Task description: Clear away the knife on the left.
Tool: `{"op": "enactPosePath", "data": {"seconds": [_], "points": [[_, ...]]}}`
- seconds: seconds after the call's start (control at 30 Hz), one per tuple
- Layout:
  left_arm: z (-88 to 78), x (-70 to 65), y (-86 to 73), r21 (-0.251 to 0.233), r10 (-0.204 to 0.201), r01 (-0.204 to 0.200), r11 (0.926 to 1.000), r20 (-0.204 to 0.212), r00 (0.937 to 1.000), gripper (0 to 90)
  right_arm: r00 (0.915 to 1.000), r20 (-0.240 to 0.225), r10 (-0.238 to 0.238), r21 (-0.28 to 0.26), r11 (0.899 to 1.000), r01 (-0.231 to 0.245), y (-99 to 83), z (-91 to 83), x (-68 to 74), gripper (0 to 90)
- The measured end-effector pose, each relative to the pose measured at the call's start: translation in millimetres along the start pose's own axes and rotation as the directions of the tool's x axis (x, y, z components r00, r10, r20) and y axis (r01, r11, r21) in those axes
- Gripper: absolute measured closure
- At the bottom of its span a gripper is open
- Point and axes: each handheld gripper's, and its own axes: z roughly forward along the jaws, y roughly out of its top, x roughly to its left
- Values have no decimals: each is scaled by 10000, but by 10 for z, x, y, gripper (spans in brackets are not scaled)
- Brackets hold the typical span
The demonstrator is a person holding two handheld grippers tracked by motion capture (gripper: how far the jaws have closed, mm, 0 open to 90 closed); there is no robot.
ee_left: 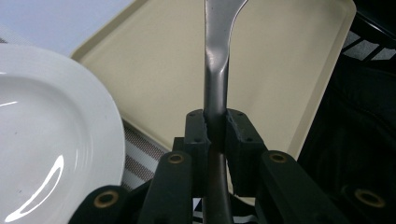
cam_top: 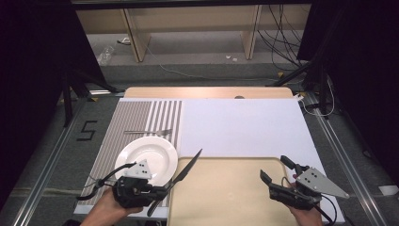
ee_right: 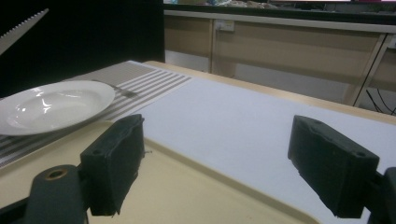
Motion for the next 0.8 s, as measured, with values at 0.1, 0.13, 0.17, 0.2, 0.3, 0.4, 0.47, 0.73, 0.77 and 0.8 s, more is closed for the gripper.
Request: {"op": "enactPosePath", "data": {"seconds": [0.1, 0.13, 0.17, 0.2, 0.3, 0.4, 0.47, 0.73, 0.77, 0.8], "points": [[108, -3, 62, 144, 1, -4, 9999, 167, 9999, 794, 10000, 10, 6, -35, 10000, -6, 1, 1, -2, 194], [149, -5, 81, 201, 5, -10, 9998, 212, 9998, 794, 10000, 16, 2, -39, 10000, -2, 2, 0, -2, 193], [181, -8, 95, 234, 4, -10, 9997, 238, 9997, 794, 10000, 26, 5, -49, 10000, -5, 2, -1, -1, 194], [231, -17, 116, 263, 44, -51, 9996, 243, 9997, 794, 10000, 28, 3, -55, 10000, -3, 2, -1, -2, 194], [333, -43, 163, 328, 65, -82, 9994, 530, 9986, 794, 10000, 41, 2, -71, 10000, -2, 3, -3, -5, 194], [416, -73, 188, 475, 118, -144, 9988, 538, 9985, 794, 10000, 44, -5, -83, 10000, 5, 4, -3, -6, 194], [475, -90, 203, 548, 144, -178, 9983, 615, 9980, 794, 10000, 53, -28, -77, 10000, 28, 6, -5, -5, 194], [661, -106, 198, 731, 170, -235, 9970, 893, 9959, 794, 10000, 50, -24, -85, 10000, 24, 7, -6, -5, 195], [675, -102, 198, 761, 114, -190, 9969, 982, 9951, 794, 10000, 46, -25, -79, 10000, 26, 7, -5, -5, 194], [688, -106, 199, 815, 114, -197, 9965, 1003, 9949, 794, 10000, 45, -35, -79, 10000, 35, 7, -6, -4, 194]]}}
